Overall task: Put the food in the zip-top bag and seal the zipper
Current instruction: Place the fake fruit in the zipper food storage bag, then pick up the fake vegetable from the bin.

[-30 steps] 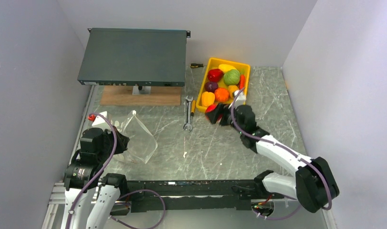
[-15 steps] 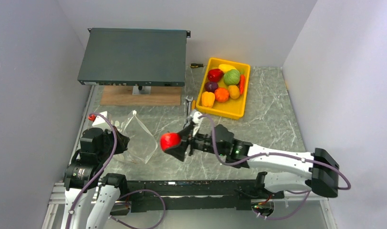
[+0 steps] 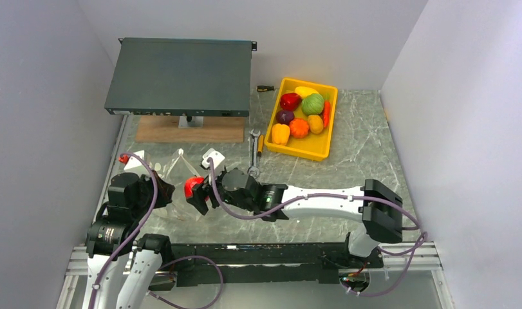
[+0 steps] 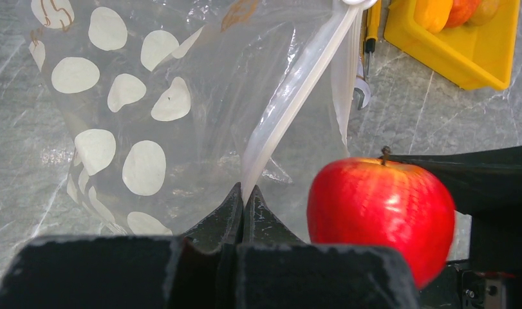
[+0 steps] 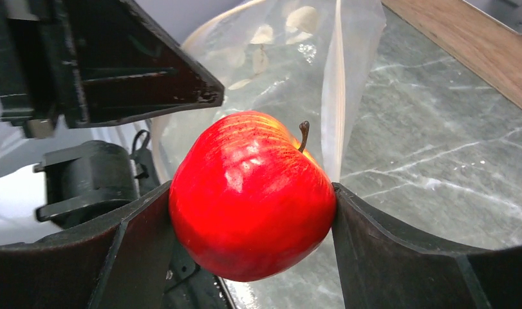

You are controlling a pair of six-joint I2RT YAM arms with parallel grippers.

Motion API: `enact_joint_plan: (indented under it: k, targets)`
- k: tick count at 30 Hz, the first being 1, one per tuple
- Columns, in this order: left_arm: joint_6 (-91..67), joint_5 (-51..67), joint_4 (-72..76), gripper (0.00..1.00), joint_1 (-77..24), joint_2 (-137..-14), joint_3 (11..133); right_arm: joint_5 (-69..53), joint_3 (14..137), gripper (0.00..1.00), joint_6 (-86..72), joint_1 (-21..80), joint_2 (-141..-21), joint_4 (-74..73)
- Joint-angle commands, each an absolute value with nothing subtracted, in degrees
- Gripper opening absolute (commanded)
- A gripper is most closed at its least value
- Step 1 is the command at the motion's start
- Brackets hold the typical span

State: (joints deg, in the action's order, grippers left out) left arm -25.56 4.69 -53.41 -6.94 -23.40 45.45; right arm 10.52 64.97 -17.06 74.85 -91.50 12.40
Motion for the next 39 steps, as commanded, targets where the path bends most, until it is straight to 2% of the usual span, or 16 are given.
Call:
enact_joint_plan:
  k: [1,13,22,28,34,39]
  targets:
    - [-24.9,5.3,-51.6,0.0,-6.7,-22.9,46.0,14.1,69.4,0.61,-17.2,75.2,-93.9,11.7]
    - [-24.9,5.0,-51.6,0.0,-6.7,-21.9,46.0,13.5,75.5,0.99,-18.9,75.3,-99.9,9.5]
    - [-25.5,3.8,-51.9,0.0,-6.7,-21.2,46.1,15.5,76.2,1.0,-18.8,75.2,-95.0,4.3]
    - [-25.7,3.2,-52.3,0.0,-6.7,-20.7,46.2,19.1,67.1,1.0,-21.8,73.0,-83.4,0.4]
    - [-26.0,2.9,-52.4,0.0,-6.7,-20.4,46.2,17.4,56.7,0.99,-27.4,60.4,-72.3,-5.4]
    - [-26.0,2.6,-52.2,0.0,-6.7,-19.8,46.1,18.1,55.4,0.99,-31.1,45.9,-69.7,-10.5]
